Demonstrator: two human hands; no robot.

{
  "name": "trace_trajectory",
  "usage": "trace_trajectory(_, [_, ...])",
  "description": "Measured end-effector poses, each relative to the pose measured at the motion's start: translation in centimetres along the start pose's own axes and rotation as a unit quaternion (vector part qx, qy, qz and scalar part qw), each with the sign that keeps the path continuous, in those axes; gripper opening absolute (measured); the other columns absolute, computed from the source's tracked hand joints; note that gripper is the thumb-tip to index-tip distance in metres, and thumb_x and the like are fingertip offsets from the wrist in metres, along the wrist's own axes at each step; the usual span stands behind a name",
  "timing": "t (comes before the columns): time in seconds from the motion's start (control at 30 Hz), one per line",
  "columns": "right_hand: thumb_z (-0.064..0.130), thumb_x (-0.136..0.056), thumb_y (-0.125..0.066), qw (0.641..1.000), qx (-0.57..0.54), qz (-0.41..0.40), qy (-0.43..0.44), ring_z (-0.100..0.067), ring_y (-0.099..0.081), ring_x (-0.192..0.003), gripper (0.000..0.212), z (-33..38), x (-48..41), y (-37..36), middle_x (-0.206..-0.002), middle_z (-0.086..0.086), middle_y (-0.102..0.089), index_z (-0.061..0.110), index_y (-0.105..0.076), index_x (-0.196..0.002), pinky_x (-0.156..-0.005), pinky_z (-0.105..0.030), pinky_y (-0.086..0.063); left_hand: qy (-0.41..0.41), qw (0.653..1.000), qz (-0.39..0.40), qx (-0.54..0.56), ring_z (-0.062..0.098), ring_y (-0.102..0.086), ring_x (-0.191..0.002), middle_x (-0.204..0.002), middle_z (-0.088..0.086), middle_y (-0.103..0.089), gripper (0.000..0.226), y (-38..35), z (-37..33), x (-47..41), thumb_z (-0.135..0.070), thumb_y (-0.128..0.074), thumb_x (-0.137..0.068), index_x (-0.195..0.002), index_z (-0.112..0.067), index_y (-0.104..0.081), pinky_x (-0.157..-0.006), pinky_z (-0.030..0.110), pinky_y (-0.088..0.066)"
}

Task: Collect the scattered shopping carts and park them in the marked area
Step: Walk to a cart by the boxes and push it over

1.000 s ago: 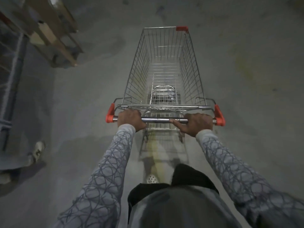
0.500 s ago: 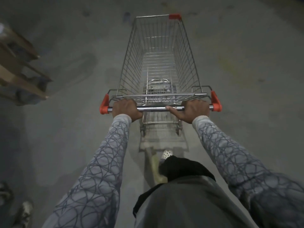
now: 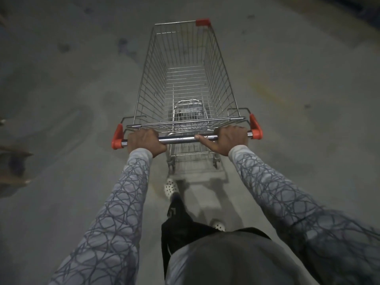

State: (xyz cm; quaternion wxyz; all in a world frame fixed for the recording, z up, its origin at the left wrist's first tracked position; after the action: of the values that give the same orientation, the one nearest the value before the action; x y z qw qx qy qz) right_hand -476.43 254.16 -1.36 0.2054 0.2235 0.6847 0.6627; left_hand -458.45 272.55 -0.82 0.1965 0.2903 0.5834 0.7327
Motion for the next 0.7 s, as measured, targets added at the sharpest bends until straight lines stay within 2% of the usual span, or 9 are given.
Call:
trace_trajectory(0.27, [0.098, -0.073, -0.013, 0.998, -0.004, 0.008, -0.068, -0.016, -0.043, -0.043, 0.094, 2.3, -15.5, 0.3, -0.046, 0.001, -0.045, 0.017, -0.056, -0.054, -0.052, -0.024, -0.030, -0.057, 0.998, -0.022, 0.000, 0.028, -0.067, -0.084, -0.085, 0.000, -0.071, 0.031, 2.9, 3.6, -18.4, -0.042, -0.059, -0.067, -0.084, -0.021, -0.073, -0.068, 0.031, -0.037])
trace_trajectory(0.47, [0.099, -0.071, -0.007, 0.990, -0.008, 0.027, -0.138, -0.014, -0.046, -0.043, 0.096, 2.5, -25.5, 0.2, -0.046, 0.002, -0.047, 0.019, -0.056, -0.054, -0.056, -0.024, -0.044, -0.124, 0.992, -0.013, 0.000, 0.029, -0.066, -0.085, -0.085, 0.002, -0.070, 0.037, 5.8, 4.2, -30.9, -0.051, -0.055, -0.073, -0.083, -0.020, -0.071, -0.072, 0.033, -0.045])
trace_trajectory(0.6, [0.100, -0.068, -0.002, 0.984, -0.006, 0.037, -0.172, -0.015, -0.048, -0.044, 0.100, 1.3, -32.1, 0.0, -0.047, 0.002, -0.048, 0.019, -0.060, -0.057, -0.059, -0.025, -0.047, -0.158, 0.987, 0.012, -0.015, 0.025, -0.054, -0.071, -0.072, -0.004, -0.058, 0.027, 7.6, 3.2, -39.1, -0.045, -0.060, -0.066, -0.077, -0.021, -0.068, -0.067, 0.031, -0.039])
trace_trajectory(0.7, [0.100, -0.069, -0.004, 0.981, -0.009, 0.029, -0.189, -0.017, -0.050, -0.046, 0.099, -0.4, -37.5, 0.1, -0.048, 0.003, -0.050, 0.020, -0.060, -0.057, -0.057, -0.024, -0.043, -0.182, 0.983, 0.012, -0.024, 0.025, -0.058, -0.074, -0.071, -0.005, -0.056, 0.021, 9.2, 1.5, -45.6, -0.042, -0.061, -0.065, -0.074, -0.024, -0.063, -0.068, 0.031, -0.038])
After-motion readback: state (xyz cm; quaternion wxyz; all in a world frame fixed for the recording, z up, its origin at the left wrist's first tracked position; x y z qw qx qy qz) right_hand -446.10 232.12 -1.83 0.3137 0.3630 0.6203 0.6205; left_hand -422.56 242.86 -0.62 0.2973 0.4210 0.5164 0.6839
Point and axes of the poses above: each hand's wrist, its own x-axis away from the middle knuckle, its own y-axis out of the back of the hand, z = x × y, the point moved 3 cm from there along -x, towards the middle knuckle
